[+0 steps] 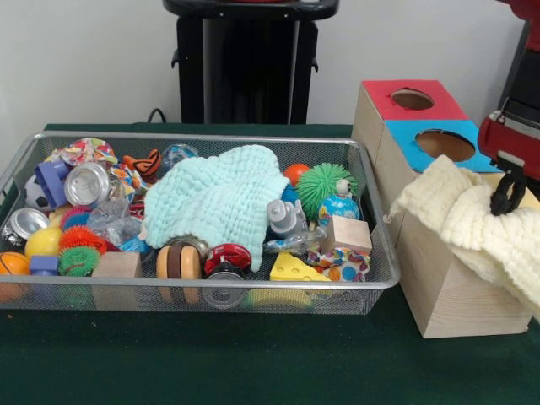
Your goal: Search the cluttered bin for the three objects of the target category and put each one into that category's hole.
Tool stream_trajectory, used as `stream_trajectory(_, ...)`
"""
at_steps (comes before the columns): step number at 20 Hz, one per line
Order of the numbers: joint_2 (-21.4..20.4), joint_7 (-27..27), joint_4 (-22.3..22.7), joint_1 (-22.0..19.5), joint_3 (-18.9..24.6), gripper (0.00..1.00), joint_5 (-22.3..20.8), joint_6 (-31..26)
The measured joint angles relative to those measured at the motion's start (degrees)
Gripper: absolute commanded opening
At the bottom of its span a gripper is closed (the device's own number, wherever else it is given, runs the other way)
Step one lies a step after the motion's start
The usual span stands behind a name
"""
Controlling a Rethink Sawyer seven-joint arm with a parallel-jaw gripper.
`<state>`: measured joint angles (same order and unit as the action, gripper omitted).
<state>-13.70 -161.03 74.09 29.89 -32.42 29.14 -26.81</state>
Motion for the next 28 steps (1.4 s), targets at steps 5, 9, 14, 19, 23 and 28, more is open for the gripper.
stream_trajectory(5,-0.17,0.00,1.64,0.18,0.41,0.00,1.01,3.07)
stream_trajectory(9,-0.80,0.00,3.61,0.21,1.46,0.00,1.32,6.96)
stream_trajectory(14,-2.09,0.00,5.83,-0.02,2.67,0.00,1.50,9.93)
stream_trajectory(19,-5.24,0.00,9.33,-1.49,5.64,0.00,1.53,12.42)
stream_trajectory(23,-7.62,0.00,11.85,-2.92,7.91,0.00,1.68,13.65)
stream_trajectory(28,-10.44,0.00,14.91,-4.42,10.33,0.00,1.86,15.17)
